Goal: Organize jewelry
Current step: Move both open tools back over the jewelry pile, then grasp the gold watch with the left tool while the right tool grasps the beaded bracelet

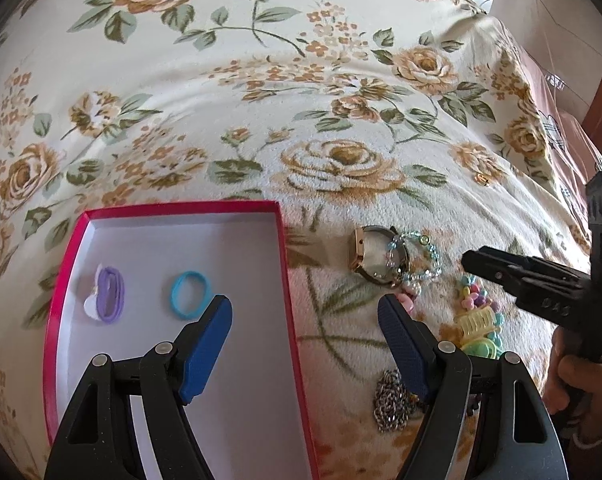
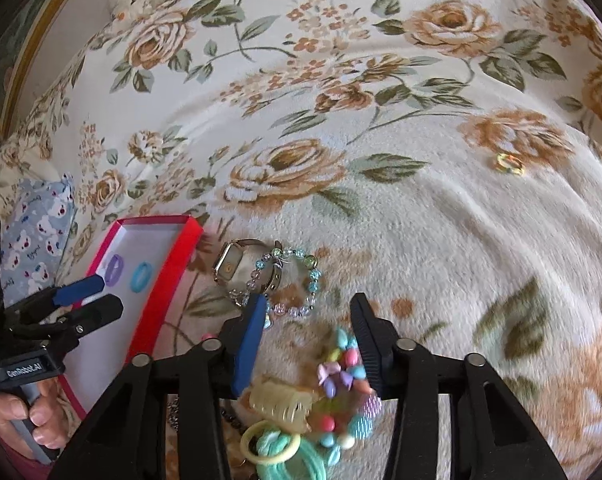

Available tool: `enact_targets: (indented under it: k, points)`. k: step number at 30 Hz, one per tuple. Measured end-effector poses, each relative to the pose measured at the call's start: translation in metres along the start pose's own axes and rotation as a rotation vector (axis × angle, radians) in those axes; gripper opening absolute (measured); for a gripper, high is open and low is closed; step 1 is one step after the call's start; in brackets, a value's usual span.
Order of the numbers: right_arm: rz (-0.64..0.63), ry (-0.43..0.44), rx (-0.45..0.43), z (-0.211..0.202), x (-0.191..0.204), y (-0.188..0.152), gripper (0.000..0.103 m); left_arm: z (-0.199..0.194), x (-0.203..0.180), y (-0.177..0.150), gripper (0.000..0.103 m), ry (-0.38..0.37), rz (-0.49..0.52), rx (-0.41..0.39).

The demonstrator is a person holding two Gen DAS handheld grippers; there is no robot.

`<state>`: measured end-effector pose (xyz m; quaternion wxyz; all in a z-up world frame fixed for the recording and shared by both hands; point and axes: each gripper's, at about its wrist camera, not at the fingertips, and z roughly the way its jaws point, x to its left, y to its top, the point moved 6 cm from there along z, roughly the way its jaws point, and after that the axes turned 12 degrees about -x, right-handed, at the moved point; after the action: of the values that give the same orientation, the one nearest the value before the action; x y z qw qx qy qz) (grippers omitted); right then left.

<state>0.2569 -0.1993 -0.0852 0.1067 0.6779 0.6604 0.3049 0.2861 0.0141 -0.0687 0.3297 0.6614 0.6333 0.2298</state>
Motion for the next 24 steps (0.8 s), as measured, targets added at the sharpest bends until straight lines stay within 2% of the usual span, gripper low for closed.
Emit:
enact_targets:
  k: [3, 8, 11, 12, 13, 14, 17, 21, 24]
  points:
    - [-0.033, 0.004, 0.031, 0.015, 0.003, -0.001, 0.026, 0.005, -0.003, 0.005, 0.074, -0.004, 0.005, -0.005]
    - [-0.061, -0.017, 0.088, 0.046, -0.003, -0.011, 0.024, 0.015, -0.008, 0.010, 0.074, -0.008, 0.029, -0.008]
    - [-0.091, -0.029, 0.084, 0.053, -0.001, -0.012, 0.024, 0.023, -0.014, 0.012, 0.073, -0.011, 0.049, -0.004]
    - [-0.108, -0.038, 0.079, 0.054, 0.000, -0.012, 0.017, 0.027, -0.016, 0.012, 0.072, -0.014, 0.055, -0.001]
    - [-0.112, -0.045, 0.078, 0.054, -0.001, -0.011, 0.010, 0.030, -0.018, 0.012, 0.069, -0.015, 0.062, 0.003]
    - [-0.107, -0.049, 0.077, 0.054, -0.002, -0.010, 0.008, 0.035, -0.021, 0.013, 0.068, -0.016, 0.068, 0.009]
    - [-0.088, -0.037, 0.072, 0.046, -0.006, -0.007, 0.007, 0.050, -0.029, 0.014, 0.062, -0.027, 0.088, 0.027]
    - [-0.062, -0.029, 0.032, 0.023, -0.008, 0.002, 0.007, 0.068, -0.040, 0.016, 0.059, -0.043, 0.122, 0.049]
    - [-0.044, -0.031, -0.006, 0.004, -0.011, 0.008, 0.007, 0.084, -0.045, 0.016, 0.053, -0.037, 0.145, 0.071]
